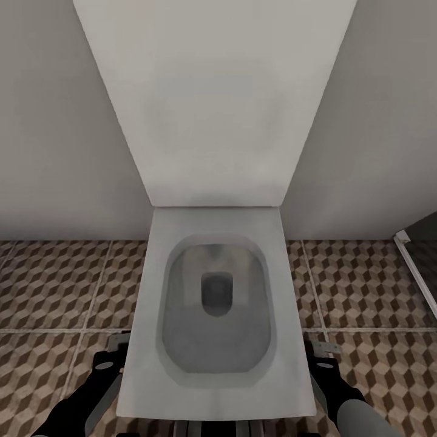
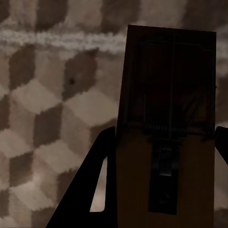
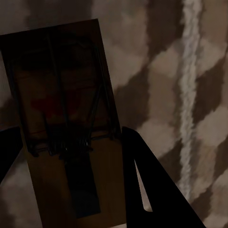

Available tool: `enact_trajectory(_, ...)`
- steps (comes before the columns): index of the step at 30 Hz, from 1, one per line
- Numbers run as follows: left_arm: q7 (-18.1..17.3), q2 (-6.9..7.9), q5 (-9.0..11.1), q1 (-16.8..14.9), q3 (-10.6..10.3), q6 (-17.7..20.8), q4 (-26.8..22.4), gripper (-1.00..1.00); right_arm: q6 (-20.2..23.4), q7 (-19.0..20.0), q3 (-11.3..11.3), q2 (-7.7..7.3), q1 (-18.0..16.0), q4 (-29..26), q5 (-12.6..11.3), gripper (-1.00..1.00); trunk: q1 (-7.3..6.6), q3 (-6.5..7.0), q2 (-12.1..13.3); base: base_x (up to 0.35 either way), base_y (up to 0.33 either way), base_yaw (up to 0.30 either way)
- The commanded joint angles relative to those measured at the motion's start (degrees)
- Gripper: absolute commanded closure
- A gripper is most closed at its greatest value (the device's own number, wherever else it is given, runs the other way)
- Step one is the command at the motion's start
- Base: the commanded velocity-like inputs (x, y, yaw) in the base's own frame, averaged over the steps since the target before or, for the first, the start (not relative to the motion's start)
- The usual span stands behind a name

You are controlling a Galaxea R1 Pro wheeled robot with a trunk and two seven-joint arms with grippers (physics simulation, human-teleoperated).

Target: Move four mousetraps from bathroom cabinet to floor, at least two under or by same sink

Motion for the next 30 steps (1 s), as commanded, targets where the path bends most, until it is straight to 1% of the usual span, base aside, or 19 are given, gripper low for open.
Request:
enact_trajectory(1, 0.7, 0.08, 0.4, 0.0, -0.4, 0.2, -0.1, 1.00, 0.3, 0.0, -0.2, 0.03, 0.0, -0.1, 0.3, 1.00, -0.01, -0.03, 0.0, 0.000, 0.000, 0.000)
enact_trajectory(10, 0.7, 0.02, 0.4, 0.0, -0.4, 0.1, 0.0, 1.00, -0.1, 0.0, -0.3, 0.01, 0.0, -0.1, 0.3, 1.00, -0.01, -0.03, 0.0, 0.000, 0.000, 0.000)
enact_trajectory(13, 0.7, -0.02, 0.4, -0.1, -0.4, 0.1, 0.0, 1.00, -2.0, 0.0, -0.4, 0.02, 0.0, 0.0, 0.2, 1.00, -0.01, -0.03, 0.0, 0.000, 0.000, 0.000)
enact_trajectory(16, 0.7, -0.03, 0.4, 0.0, -0.4, 0.0, 0.1, 1.00, -5.5, 0.0, -0.7, -0.01, 0.0, 0.8, 0.2, 1.00, -0.01, -0.03, 0.0, 0.000, 0.000, 0.000)
enact_trajectory(18, 0.7, -0.07, 0.4, 0.0, -0.4, 0.0, 0.1, 1.00, -7.0, 0.0, -1.0, -0.03, 0.0, 1.7, 0.1, 1.00, -0.01, -0.03, 0.0, 0.000, 0.000, 0.000)
enact_trajectory(23, 0.6, -0.16, 0.4, 0.0, -0.4, -0.2, 0.2, 1.00, -8.2, 0.0, -1.4, -0.05, 0.0, 2.7, 0.2, 1.00, -0.01, -0.03, 0.0, 0.000, 0.000, 0.000)
enact_trajectory(26, 0.6, -0.19, 0.5, 0.0, -0.4, -1.9, 0.3, 1.00, -8.5, 0.0, -1.5, -0.04, 0.0, 2.9, 0.3, 1.00, -0.01, -0.03, 0.0, 0.000, 0.000, 0.000)
enact_trajectory(27, 0.6, -0.23, 0.5, 0.0, -0.4, -3.2, 0.5, 1.00, -8.6, 0.1, -1.5, -0.04, 0.0, 2.9, 0.3, 1.00, -0.01, -0.03, 0.0, 0.000, 0.000, 0.000)
enact_trajectory(30, 0.5, -0.27, 0.6, 0.0, -0.4, -5.3, 1.5, 1.00, -9.0, 0.1, -1.5, -0.05, 0.0, 3.0, 0.3, 1.00, -0.01, -0.03, 0.0, 0.000, 0.000, 0.000)
